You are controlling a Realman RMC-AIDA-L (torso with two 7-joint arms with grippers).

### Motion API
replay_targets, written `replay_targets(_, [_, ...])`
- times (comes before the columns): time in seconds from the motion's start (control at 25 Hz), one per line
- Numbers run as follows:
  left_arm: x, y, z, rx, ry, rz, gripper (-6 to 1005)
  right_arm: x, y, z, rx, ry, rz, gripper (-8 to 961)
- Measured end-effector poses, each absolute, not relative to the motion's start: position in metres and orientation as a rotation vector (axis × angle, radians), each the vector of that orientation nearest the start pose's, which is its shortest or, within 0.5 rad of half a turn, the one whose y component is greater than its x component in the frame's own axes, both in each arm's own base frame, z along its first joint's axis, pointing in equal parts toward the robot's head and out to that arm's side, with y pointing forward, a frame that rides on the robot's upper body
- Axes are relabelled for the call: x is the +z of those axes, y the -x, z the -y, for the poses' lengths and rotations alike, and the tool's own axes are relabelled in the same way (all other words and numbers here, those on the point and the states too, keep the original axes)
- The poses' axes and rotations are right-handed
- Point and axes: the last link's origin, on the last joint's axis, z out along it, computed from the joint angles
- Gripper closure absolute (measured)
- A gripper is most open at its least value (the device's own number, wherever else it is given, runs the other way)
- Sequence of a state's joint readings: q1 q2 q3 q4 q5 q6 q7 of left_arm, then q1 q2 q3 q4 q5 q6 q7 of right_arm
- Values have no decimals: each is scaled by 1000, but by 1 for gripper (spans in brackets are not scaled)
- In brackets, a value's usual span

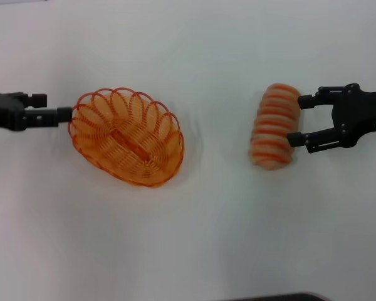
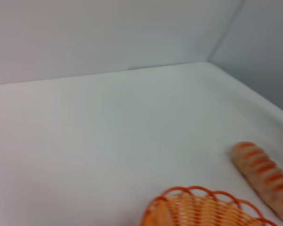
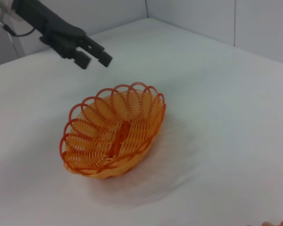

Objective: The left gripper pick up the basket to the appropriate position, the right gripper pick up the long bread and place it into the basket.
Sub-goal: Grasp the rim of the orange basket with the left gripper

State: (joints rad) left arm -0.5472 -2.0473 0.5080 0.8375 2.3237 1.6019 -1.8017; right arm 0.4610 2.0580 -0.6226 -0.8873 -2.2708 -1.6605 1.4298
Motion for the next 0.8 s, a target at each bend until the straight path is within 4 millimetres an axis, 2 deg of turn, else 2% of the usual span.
replay_targets(0.2, [44, 279, -358, -333, 2538, 1205, 136, 44, -299, -311, 302, 2784, -597, 29])
replay_targets(0.52, [38, 241, -387, -80, 2565, 1145, 136, 45, -300, -312, 297, 2782, -598, 29])
replay_targets(0.56, [38, 241, -387, -80, 2565, 1145, 136, 45, -300, -312, 297, 2782, -598, 29])
replay_targets(0.64, [30, 230, -396, 36, 2567, 1119, 137, 45, -300, -312, 296, 2783, -598, 29])
replay_targets(0.8, [20, 223, -402, 180, 2553, 1077, 137, 46, -301, -311, 293, 2784, -599, 29])
